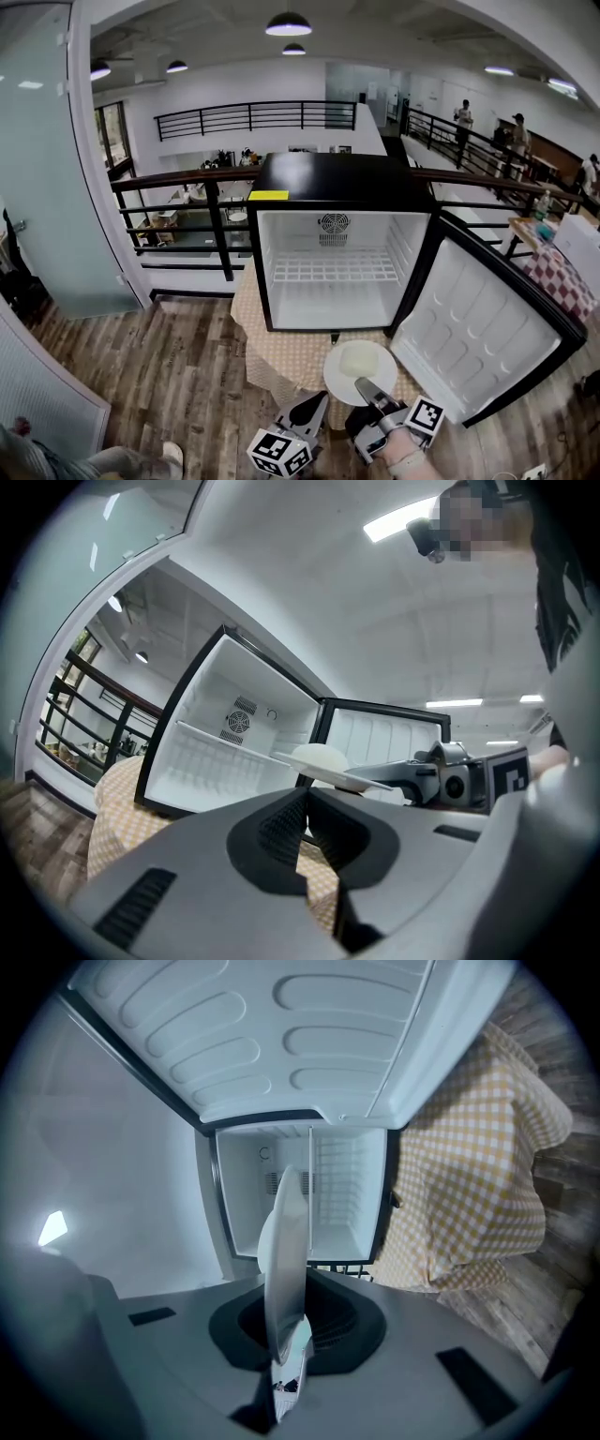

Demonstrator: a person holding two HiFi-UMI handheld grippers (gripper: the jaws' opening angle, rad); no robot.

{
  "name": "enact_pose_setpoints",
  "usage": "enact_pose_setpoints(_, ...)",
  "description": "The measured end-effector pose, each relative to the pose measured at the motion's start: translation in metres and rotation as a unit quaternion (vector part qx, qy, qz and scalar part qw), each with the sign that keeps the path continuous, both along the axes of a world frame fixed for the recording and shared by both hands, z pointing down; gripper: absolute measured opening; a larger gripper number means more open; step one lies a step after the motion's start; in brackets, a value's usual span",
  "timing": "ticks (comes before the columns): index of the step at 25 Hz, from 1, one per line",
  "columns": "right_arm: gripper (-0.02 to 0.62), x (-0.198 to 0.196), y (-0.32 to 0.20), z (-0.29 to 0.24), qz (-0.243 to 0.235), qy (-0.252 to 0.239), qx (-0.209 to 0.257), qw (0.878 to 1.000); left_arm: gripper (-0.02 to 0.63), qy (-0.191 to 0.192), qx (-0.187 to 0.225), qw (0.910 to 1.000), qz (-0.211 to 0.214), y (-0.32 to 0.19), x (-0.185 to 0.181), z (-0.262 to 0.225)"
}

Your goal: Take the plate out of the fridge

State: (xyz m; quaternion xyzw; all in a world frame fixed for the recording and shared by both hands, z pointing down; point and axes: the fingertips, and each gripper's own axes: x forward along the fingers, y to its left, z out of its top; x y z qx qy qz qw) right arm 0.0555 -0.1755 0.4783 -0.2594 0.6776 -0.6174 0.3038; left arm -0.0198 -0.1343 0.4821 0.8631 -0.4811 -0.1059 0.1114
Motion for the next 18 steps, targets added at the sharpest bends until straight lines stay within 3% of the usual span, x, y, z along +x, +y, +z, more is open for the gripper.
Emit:
enact_pose_setpoints(9, 0.04, -0.004, 0.037, -0.002, -0.004, -0.015, 0.009, 1.0, 0.009, 0.002, 0.006, 0.9999, 0.014, 0.028, 0.001, -0.006)
enact_pose_setpoints(18, 0.04, -0.017, 0.102, 0.002, -0.005, -0.037, 0.001, 0.999, 0.009, -0.006, -0.004, 1.0, -0.001, 0.094, -0.028, -0.007)
